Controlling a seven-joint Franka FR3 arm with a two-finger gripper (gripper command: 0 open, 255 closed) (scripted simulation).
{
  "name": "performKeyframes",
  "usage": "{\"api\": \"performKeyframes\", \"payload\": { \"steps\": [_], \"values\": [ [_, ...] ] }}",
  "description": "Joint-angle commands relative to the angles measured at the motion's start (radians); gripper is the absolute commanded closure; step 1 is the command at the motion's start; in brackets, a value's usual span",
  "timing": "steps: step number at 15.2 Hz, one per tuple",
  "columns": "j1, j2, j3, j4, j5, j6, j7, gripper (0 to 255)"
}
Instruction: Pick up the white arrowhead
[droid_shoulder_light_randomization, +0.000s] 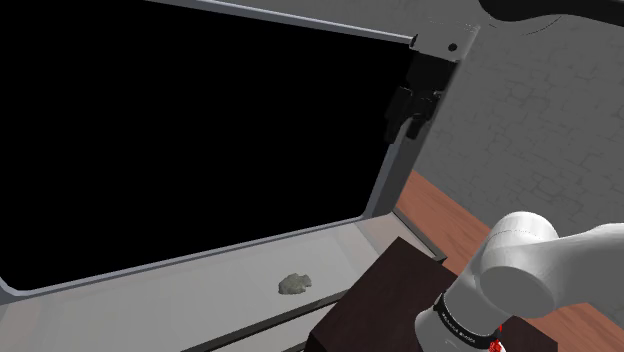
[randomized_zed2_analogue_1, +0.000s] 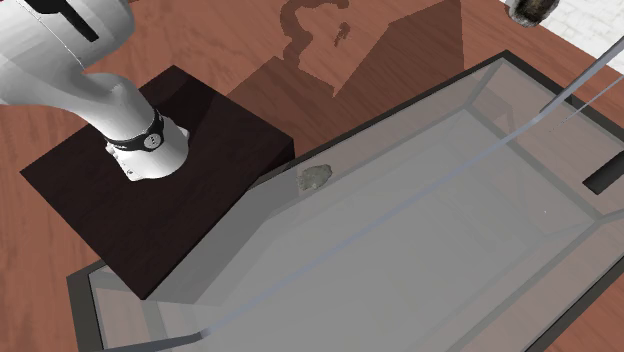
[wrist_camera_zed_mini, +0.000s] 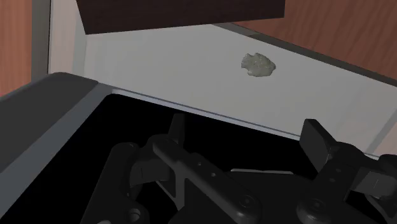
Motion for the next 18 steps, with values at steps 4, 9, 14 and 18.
{"api": "performKeyframes", "payload": {
  "steps": [4, 9, 14, 18],
  "values": [
    [0.027, 0.01, 0.008, -0.09, 0.004, 0.099, -0.052, 0],
    [0.074, 0.054, 0.024, -0.221, 0.013, 0.271, -0.138, 0],
    [0.122, 0.137, 0.041, -0.324, 0.025, 0.455, -0.223, 0],
    [0.162, 0.235, 0.055, -0.385, 0.036, 0.613, -0.292, 0]
  ]
}}
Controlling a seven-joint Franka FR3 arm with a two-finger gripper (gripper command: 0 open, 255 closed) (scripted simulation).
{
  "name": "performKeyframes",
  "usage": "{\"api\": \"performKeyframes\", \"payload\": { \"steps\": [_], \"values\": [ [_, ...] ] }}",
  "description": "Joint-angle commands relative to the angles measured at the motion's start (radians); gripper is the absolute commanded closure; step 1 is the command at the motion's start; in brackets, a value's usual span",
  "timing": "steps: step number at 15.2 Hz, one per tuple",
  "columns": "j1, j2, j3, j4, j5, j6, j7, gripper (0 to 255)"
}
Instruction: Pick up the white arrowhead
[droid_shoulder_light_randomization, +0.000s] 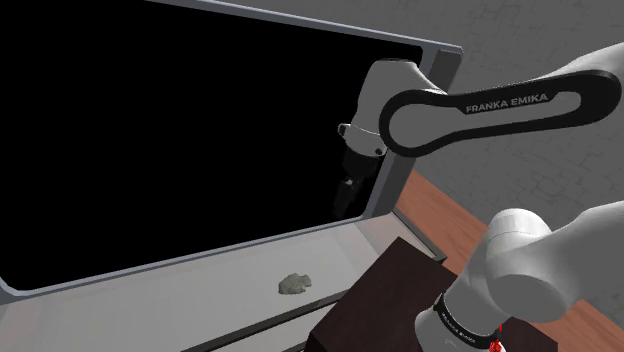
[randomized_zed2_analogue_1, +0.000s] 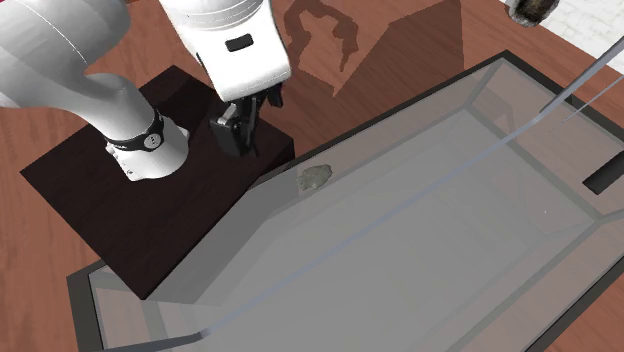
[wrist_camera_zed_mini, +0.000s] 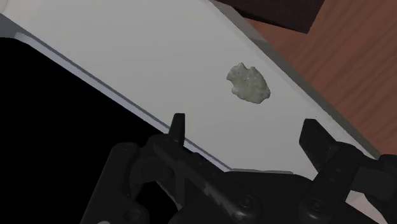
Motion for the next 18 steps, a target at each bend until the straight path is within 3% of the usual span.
{"api": "performKeyframes", "payload": {
  "steps": [1, 9, 18],
  "values": [
    [0.019, 0.063, 0.008, -0.02, 0.005, 0.086, -0.036, 0],
    [0.094, 0.353, 0.04, -0.064, 0.029, 0.416, -0.173, 0],
    [0.149, 0.726, 0.079, -0.012, 0.016, 0.735, -0.294, 0]
  ]
}}
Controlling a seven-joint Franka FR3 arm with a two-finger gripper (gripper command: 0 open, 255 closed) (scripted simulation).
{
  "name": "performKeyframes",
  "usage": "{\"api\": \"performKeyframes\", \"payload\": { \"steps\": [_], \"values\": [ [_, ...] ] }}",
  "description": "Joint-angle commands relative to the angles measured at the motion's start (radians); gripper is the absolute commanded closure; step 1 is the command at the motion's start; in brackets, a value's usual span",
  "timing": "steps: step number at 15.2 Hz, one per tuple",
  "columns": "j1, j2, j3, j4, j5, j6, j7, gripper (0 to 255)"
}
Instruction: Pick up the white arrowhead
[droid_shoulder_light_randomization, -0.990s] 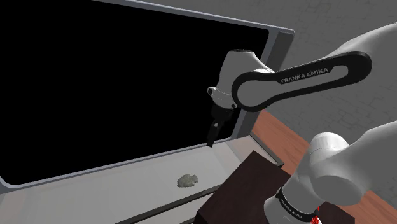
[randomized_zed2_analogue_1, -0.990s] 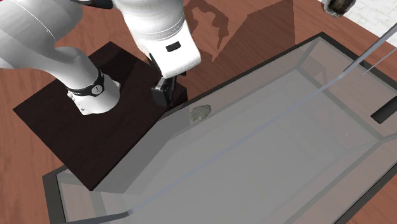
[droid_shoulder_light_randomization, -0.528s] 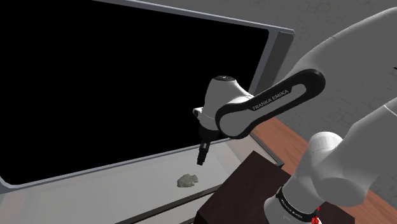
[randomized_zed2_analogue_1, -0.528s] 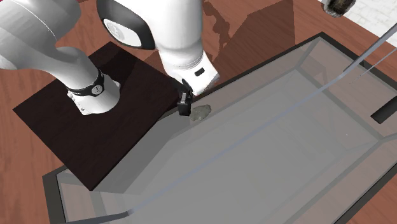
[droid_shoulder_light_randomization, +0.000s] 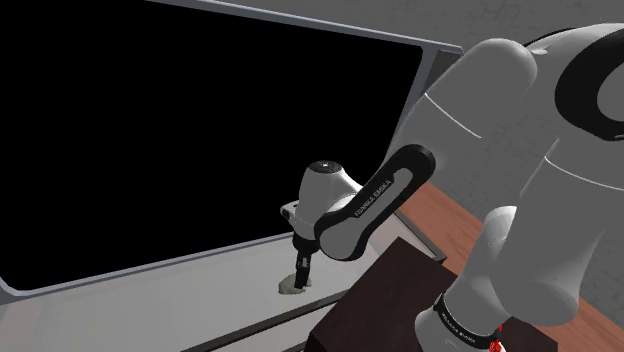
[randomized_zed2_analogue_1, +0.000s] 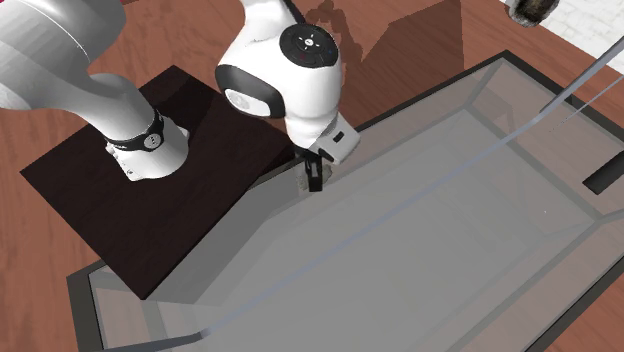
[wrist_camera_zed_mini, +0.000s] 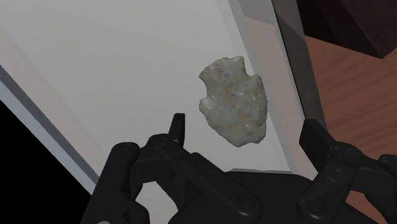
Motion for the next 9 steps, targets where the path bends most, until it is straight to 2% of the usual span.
{"api": "performKeyframes", "payload": {
  "steps": [1, 7, 9],
  "values": [
    [0.002, 0.045, 0.003, 0.001, -0.002, 0.045, -0.014, 0],
    [0.004, 0.164, -0.001, 0.018, -0.008, 0.147, -0.018, 0],
    [0.004, 0.164, -0.001, 0.018, -0.008, 0.147, -0.018, 0]
  ]
}}
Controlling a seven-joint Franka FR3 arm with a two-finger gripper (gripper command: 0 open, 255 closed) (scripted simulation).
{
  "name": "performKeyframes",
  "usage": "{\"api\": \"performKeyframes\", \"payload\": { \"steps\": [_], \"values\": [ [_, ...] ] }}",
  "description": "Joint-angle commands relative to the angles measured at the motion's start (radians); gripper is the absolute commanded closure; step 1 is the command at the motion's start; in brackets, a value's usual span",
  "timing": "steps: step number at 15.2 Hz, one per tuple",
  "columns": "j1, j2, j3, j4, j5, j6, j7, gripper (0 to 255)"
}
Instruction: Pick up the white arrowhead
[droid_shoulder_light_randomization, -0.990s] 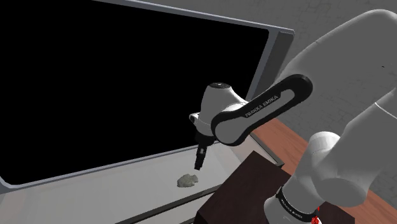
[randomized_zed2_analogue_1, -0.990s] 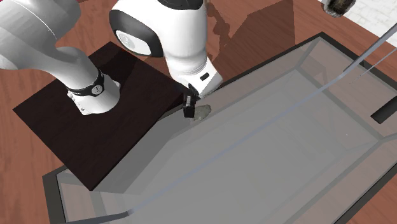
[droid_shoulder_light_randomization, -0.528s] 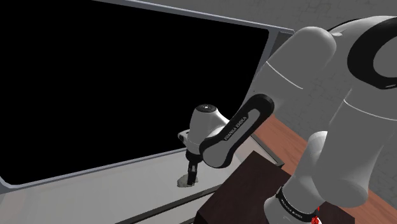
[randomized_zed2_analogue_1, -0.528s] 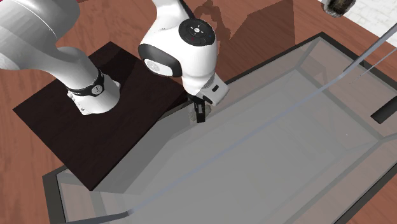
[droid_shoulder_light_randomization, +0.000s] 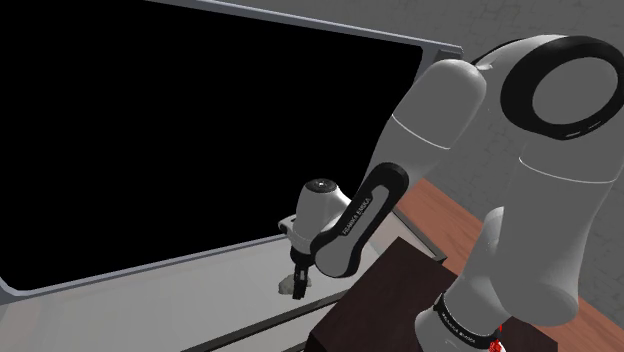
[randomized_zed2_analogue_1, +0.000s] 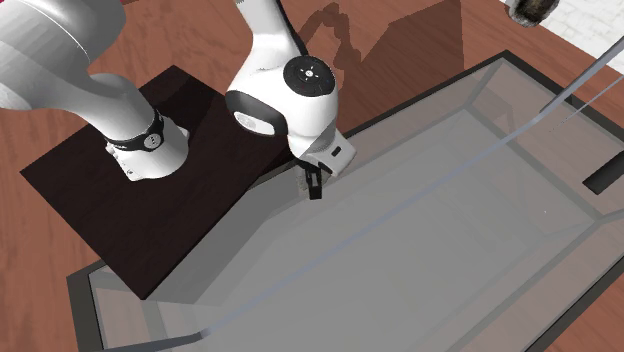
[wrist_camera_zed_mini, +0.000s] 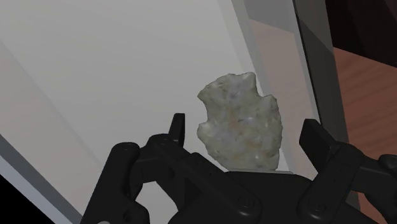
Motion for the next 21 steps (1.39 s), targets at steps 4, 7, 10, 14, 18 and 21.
{"api": "performKeyframes", "payload": {
  "steps": [4, 7, 10, 14, 18, 21],
  "values": [
    [0.0, 0.007, -0.001, 0.002, 0.0, 0.005, -0.001, 255],
    [0.0, 0.007, -0.001, 0.002, 0.0, 0.005, -0.001, 255],
    [-0.001, 0.005, 0.0, 0.001, 0.0, 0.005, -0.002, 255],
    [-0.003, -0.068, 0.003, -0.011, 0.003, -0.057, 0.0, 255],
    [-0.005, -0.139, 0.004, -0.019, 0.006, -0.12, 0.003, 255],
    [-0.005, -0.191, 0.005, -0.021, 0.007, -0.169, 0.005, 255]
  ]
}}
